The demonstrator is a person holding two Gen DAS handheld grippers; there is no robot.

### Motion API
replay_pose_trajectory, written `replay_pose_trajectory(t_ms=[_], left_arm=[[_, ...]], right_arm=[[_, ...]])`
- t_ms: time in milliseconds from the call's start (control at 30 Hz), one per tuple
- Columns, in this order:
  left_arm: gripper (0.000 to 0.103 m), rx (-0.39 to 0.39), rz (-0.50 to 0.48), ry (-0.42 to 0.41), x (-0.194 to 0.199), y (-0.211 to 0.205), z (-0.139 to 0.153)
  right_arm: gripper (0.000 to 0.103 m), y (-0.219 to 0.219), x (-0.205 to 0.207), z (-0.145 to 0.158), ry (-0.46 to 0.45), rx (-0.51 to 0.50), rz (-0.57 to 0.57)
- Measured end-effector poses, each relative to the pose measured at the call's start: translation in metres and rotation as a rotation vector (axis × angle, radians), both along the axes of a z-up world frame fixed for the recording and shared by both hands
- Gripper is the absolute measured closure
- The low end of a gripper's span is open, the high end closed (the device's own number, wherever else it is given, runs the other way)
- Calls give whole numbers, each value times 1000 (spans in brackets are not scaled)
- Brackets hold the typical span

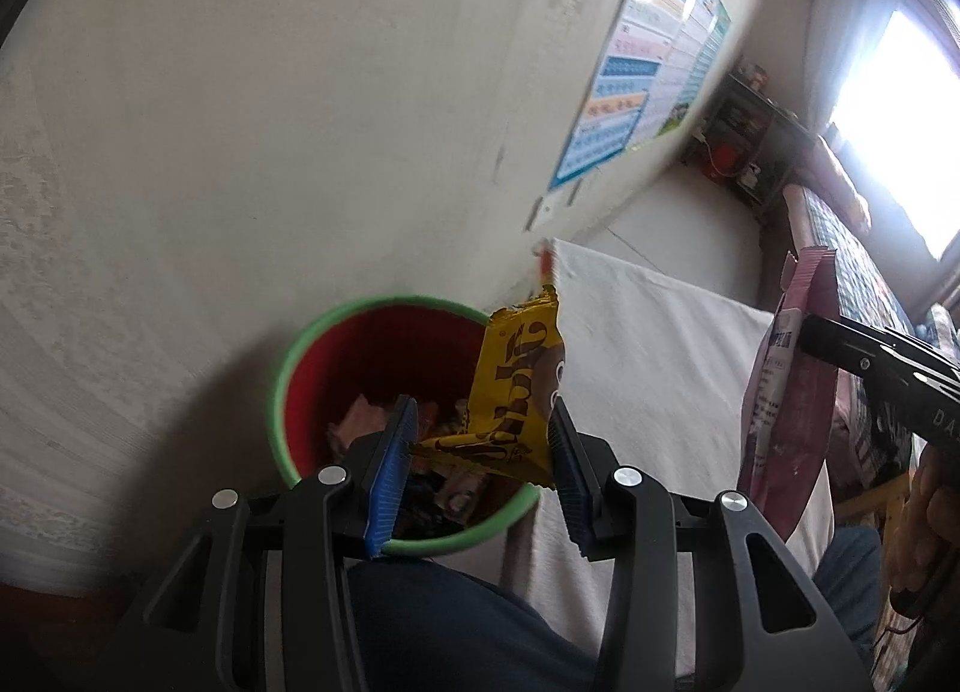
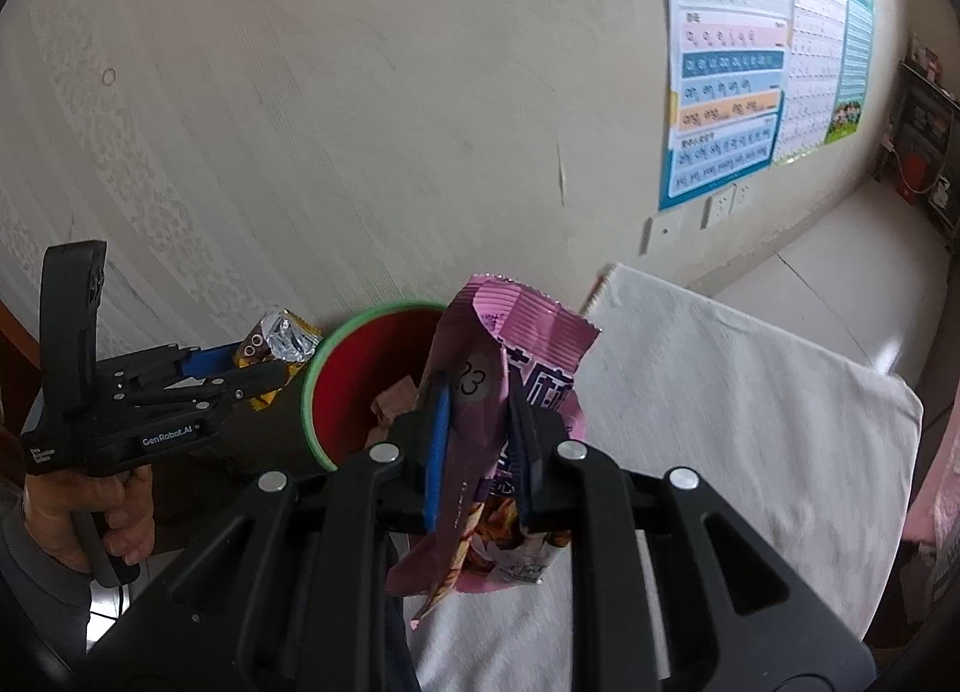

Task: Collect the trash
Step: 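Carry the gold wrapper and pink snack bag to the red bucket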

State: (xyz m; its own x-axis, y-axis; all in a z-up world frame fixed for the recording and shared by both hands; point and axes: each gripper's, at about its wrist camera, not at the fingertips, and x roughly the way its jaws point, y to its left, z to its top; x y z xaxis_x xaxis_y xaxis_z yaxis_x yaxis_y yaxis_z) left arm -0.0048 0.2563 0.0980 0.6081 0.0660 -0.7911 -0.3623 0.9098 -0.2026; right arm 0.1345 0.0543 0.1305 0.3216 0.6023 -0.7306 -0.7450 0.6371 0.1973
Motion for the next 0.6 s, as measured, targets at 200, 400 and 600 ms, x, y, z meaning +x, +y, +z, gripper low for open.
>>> replay_pose_trajectory(t_ms=[200,400,600], left_arm=[[62,-33,38,-4,3,25,-3],[62,-58,60,-16,6,41,-8],[62,-4,46,-9,10,39,-8]], right_arm=[[85,30,8,6,-2,-17,50],[85,59,15,24,-22,-20,109],[85,85,19,34,-53,-15,178]])
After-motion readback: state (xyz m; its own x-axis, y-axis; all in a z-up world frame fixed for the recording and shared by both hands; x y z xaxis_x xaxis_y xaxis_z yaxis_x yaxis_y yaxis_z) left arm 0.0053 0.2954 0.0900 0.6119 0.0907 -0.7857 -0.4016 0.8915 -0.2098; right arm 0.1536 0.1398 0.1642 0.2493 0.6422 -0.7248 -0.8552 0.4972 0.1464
